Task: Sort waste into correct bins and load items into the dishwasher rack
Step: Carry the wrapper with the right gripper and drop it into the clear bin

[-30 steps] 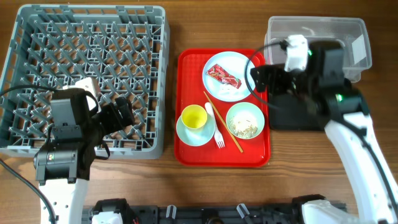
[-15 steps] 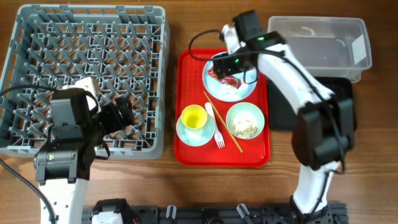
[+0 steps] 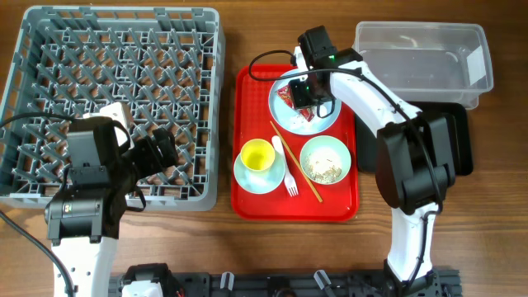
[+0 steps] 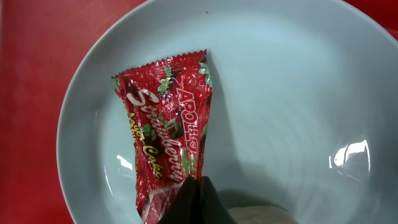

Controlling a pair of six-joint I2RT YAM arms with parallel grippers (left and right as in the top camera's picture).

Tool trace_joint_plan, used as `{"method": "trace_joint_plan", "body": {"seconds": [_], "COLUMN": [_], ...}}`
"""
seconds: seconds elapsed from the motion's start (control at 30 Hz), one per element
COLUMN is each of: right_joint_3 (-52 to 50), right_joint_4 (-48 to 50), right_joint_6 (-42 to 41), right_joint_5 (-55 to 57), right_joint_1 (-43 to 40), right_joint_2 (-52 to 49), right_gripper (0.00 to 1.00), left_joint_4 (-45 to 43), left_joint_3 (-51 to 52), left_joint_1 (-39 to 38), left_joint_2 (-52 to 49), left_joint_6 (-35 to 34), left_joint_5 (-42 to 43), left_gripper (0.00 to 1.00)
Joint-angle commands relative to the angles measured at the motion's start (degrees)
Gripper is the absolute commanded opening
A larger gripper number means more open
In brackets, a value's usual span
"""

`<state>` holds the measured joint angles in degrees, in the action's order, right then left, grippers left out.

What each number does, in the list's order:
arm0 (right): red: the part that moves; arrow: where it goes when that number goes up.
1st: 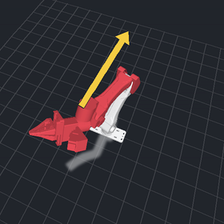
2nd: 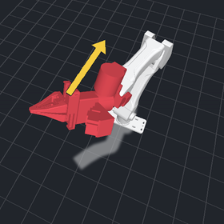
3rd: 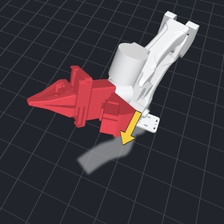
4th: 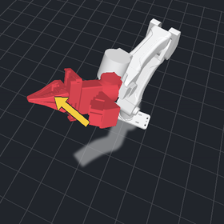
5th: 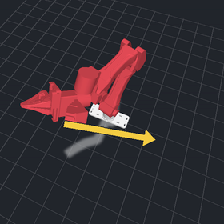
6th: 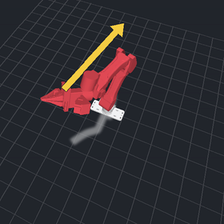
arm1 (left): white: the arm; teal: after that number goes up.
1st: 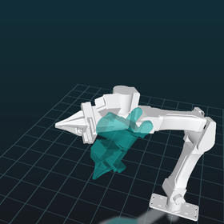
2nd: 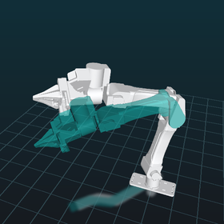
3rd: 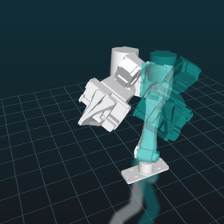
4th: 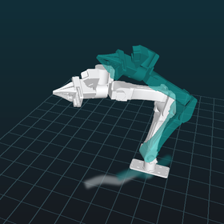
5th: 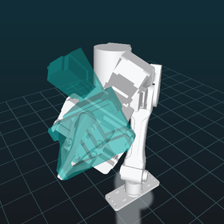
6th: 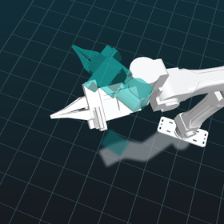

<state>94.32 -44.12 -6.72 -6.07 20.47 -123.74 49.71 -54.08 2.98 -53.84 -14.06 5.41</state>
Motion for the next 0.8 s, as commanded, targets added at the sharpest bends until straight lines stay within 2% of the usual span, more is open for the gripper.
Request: {"method": "trace_joint_plan", "body": {"seconds": [0.0,0.2,0.3,0.33,0.37,0.43,0.47,0.57,0.7,0.77], "right_joint_3": [1.11,1.09,1.03,0.76,0.76,0.76,0.76,0.76,-0.42,-2.71], "right_joint_4": [1.53,2.14,-0.15,-0.33,0.0,1.88,2.8,2.1,-3.72,-4.83], "right_joint_6": [-4.37,-16.5,-22.49,-23.69,-23.69,-21.55,-19.26,-16.35,-16.57,-22.38], "right_joint_5": [1.44,13.29,17.7,17.31,15.52,9.4,5.49,-5.86,-3.61,2.19], "right_joint_1": [-2.14,-10.71,-15.63,-17.2,-18.16,-19.43,-19.47,-17.38,-9.86,-6.01], "right_joint_2": [6.82,18.32,19.06,18.69,18.4,18.18,18.27,18.53,17.97,17.55], "right_gripper": [0.04,0.04,0.05,0.19,0.52,0.87,0.9,0.9,0.88,0.87], "left_joint_4": [-0.15,-0.09,-0.11,-0.11,-0.13,-0.13,-0.13,-0.15,-0.15,-0.13], "left_joint_3": [-1.22,-1.22,-1.22,-1.22,-1.22,-1.22,-1.22,-1.22,-1.22,-1.22], "left_joint_1": [-0.37,-0.37,-0.37,-0.37,-0.37,-0.37,-0.37,-0.37,-0.37,-0.37], "left_joint_2": [-0.17,-0.17,-0.17,-0.17,-0.17,-0.17,-0.17,-0.17,-0.17,-0.17], "left_joint_6": [-0.11,-0.11,-0.11,-0.11,-0.11,-0.11,-0.11,-0.11,-0.11,-0.11], "left_joint_5": [-0.35,-0.35,-0.35,-0.35,-0.35,-0.35,-0.35,-0.35,-0.33,-0.33], "left_gripper": [1.0,1.0,1.0,1.0,1.0,1.0,1.0,1.0,1.0,1.0]}}
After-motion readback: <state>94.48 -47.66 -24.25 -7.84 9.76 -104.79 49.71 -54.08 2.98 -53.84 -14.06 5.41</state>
